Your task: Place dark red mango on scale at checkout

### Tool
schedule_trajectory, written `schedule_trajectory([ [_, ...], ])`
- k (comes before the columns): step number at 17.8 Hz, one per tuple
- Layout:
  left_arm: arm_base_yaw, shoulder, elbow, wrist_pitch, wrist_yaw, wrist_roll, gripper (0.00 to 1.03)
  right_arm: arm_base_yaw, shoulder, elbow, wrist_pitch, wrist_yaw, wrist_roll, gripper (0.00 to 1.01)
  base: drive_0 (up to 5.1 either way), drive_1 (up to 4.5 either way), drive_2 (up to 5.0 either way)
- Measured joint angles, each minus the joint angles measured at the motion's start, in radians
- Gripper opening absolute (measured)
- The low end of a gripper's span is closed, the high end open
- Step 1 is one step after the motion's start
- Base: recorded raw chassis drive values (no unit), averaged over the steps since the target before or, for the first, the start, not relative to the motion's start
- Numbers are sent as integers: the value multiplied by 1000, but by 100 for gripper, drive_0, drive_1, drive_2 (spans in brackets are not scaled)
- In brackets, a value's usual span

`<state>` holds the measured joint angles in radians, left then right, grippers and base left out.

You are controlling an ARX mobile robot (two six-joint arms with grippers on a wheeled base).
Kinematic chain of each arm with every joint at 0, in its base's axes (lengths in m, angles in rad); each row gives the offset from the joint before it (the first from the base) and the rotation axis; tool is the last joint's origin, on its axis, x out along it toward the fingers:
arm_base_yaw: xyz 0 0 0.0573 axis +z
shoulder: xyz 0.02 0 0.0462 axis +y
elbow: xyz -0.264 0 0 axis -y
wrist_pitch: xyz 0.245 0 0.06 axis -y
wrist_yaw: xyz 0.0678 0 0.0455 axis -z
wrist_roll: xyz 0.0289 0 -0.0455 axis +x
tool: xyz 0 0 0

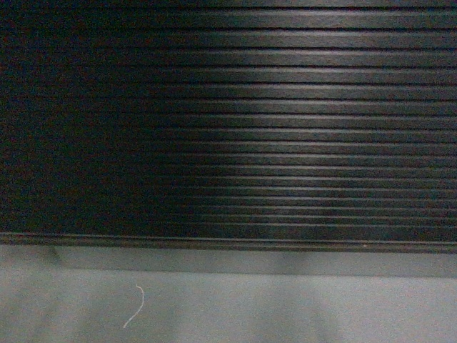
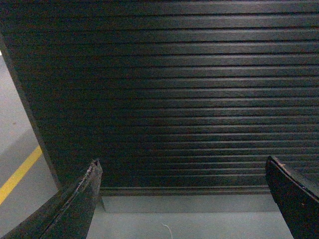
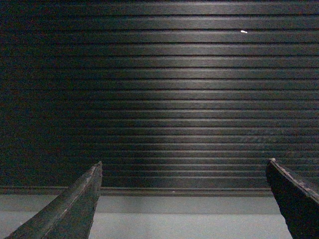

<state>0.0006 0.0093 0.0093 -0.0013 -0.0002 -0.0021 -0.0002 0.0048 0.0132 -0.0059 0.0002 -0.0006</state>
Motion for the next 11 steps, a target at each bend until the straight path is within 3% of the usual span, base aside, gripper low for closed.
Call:
schedule_trajectory([
  [4, 0, 0, 0, -1, 0, 0, 98, 0, 0, 0, 4, -1, 0, 98, -3, 380, -387],
  [11, 0, 0, 0, -2, 0, 0, 98, 0, 0, 0, 2, 0, 0, 98, 0, 0, 0],
])
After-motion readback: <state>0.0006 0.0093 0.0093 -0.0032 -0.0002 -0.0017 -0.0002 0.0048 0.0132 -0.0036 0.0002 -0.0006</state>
